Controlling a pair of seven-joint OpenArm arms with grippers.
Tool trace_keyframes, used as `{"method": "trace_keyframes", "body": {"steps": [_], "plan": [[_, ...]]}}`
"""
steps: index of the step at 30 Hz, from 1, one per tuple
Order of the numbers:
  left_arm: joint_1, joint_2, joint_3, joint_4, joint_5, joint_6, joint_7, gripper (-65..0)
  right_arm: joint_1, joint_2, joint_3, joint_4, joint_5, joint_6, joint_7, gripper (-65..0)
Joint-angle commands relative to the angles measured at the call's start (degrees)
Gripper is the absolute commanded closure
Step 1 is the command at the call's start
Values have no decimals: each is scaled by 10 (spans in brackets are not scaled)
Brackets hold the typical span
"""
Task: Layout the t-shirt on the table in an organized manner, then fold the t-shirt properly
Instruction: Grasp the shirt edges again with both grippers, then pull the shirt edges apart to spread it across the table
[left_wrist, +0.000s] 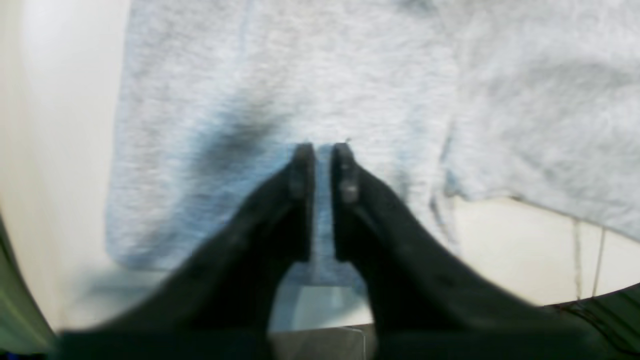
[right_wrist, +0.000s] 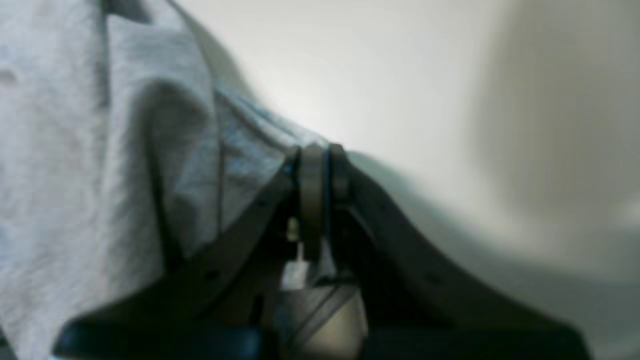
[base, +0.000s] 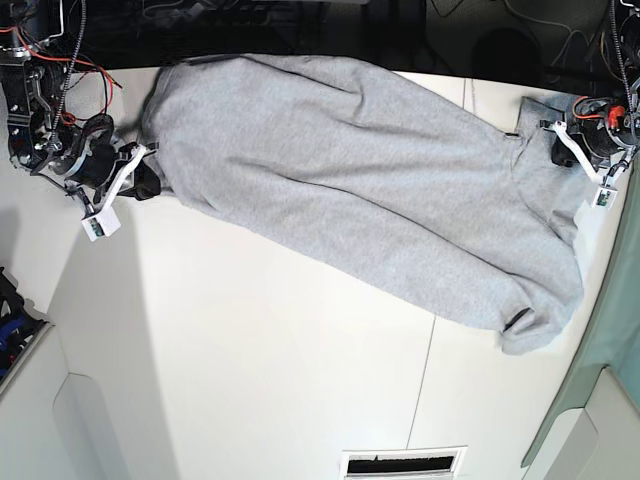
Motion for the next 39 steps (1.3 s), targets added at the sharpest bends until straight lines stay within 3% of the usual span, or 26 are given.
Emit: {"method": "trace_keyframes", "body": {"steps": [1,6,11,20,22,27,31,39], "plan": [[-4,-11,-4,7,-1,-2,-7,-24,26,12,12,12,-2,-3,14,0],[-4,-14,-4,7,29,-3,-6,-19,89,19,24,12,-16,-7,14,0],[-4,-25,-4,7,29,-35,-6,-20,145,26,24,12,-16,-7,14,0],[-4,-27,-4,8,10,-35,23,-20,202,25,26,12,-11,-13,14,0],[-4,-27,-4,11,-20,-35,26,-51,202,25,26,12,-9,-13,12,0],[-4,-27,-4,29,-75,-37,35,-248,191,25,26,12,-11,-13,9,0],[-4,-22,-4,31,-87,-37,37,-259,181,25,26,12,-9,-13,9,0],[-4,23,-4,1,-94,-45,36,-288,180,25,26,12,-9,-13,9,0]]}}
